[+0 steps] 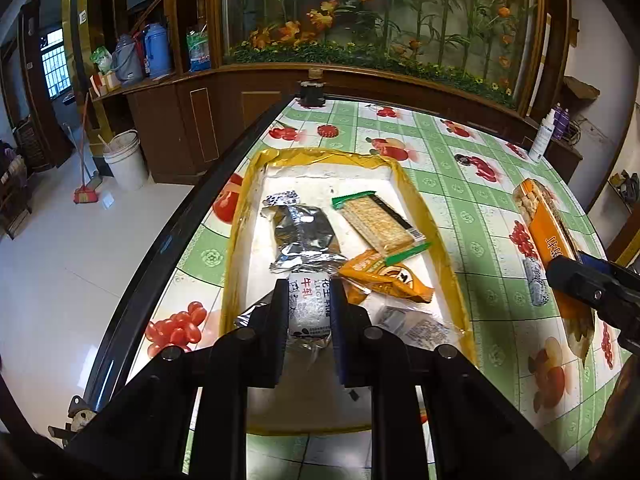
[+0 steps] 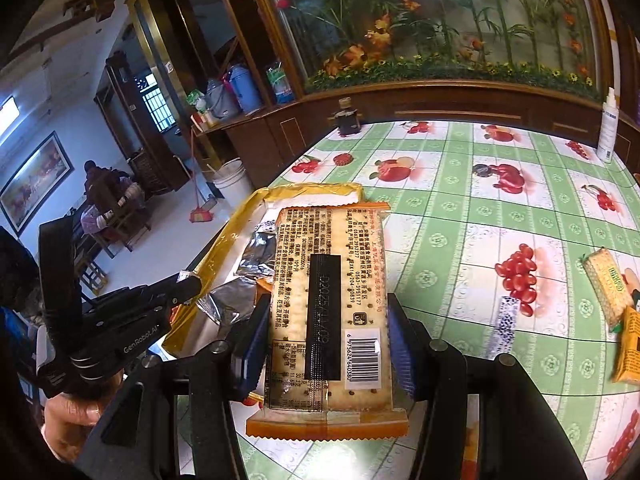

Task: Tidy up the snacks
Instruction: 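Carry the white candy and tan biscuit pack over the tray with both tools, then open both tools to drop the candy and biscuit pack into the tray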

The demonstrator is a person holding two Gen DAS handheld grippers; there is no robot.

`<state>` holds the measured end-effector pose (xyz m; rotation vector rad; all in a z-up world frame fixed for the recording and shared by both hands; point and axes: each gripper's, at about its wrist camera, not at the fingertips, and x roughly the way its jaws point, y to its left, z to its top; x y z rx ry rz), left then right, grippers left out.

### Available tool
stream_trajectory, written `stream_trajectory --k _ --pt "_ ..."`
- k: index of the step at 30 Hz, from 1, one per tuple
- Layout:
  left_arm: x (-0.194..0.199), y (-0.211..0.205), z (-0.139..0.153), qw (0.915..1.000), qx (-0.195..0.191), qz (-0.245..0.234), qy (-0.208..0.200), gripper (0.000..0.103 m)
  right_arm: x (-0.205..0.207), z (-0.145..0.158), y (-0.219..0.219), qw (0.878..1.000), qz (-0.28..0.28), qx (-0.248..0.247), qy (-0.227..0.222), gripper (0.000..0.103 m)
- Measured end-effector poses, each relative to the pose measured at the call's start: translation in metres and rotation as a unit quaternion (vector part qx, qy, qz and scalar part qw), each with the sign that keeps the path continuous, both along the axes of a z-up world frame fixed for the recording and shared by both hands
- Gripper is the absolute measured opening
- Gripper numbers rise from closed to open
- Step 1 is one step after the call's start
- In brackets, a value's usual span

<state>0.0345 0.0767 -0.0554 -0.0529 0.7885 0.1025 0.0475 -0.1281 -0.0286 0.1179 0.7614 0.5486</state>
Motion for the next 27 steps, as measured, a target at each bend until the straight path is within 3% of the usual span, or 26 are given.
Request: stream_trajectory --k 18,27 --pt "0.021 0.017 -0.021 0.9993 -0.015 0.012 0.031 0.016 0.025 -0.021 0.038 0.999 0.029 0.014 0.034 0.054" --pt "0.038 0.01 -0.023 0.9991 -0.007 0.007 0.041 0.016 0.063 -0.031 0.058 0.997 0.041 0.031 0.052 0.054"
